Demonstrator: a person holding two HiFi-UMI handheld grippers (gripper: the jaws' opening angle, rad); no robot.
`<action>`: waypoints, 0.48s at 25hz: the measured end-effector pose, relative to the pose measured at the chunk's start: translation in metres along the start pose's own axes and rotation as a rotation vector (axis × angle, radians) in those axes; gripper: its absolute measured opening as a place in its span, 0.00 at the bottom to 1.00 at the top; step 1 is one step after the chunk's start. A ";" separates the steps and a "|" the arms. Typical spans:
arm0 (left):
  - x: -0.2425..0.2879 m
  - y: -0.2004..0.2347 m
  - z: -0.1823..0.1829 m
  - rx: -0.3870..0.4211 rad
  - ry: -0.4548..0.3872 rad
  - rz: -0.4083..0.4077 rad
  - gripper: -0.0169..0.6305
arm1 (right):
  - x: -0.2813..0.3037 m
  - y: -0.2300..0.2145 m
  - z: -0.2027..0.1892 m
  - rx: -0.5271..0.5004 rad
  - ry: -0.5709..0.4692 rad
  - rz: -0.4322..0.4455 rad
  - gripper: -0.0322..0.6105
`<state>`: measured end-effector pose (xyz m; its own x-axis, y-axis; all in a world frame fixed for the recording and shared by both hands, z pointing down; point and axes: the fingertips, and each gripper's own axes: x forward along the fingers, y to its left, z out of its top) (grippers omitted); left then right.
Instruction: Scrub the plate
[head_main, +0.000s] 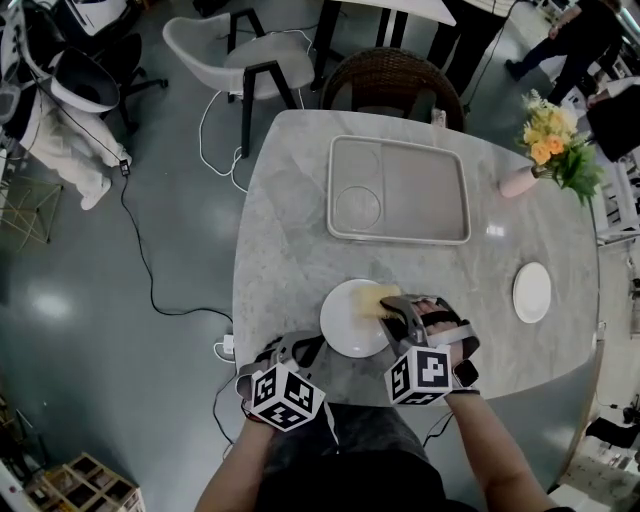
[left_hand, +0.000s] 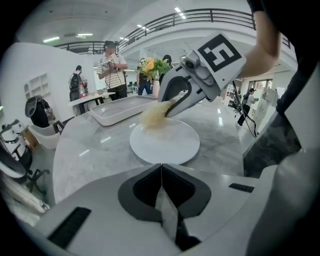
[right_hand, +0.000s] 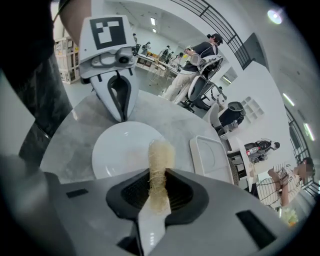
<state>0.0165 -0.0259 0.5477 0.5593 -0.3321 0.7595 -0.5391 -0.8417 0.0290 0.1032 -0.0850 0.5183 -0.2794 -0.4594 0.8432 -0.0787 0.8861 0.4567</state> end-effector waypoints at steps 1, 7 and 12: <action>0.000 0.000 0.000 -0.002 -0.001 -0.001 0.05 | -0.003 0.005 -0.004 -0.010 0.010 0.004 0.18; 0.000 -0.001 -0.002 0.005 -0.001 -0.008 0.05 | -0.023 0.042 -0.008 -0.099 0.033 0.062 0.18; 0.000 0.000 -0.001 0.010 -0.003 -0.013 0.05 | -0.031 0.069 0.017 -0.011 -0.052 0.156 0.18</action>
<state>0.0158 -0.0258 0.5483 0.5682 -0.3224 0.7571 -0.5255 -0.8502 0.0323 0.0902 -0.0082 0.5188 -0.3366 -0.3125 0.8883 -0.0203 0.9455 0.3250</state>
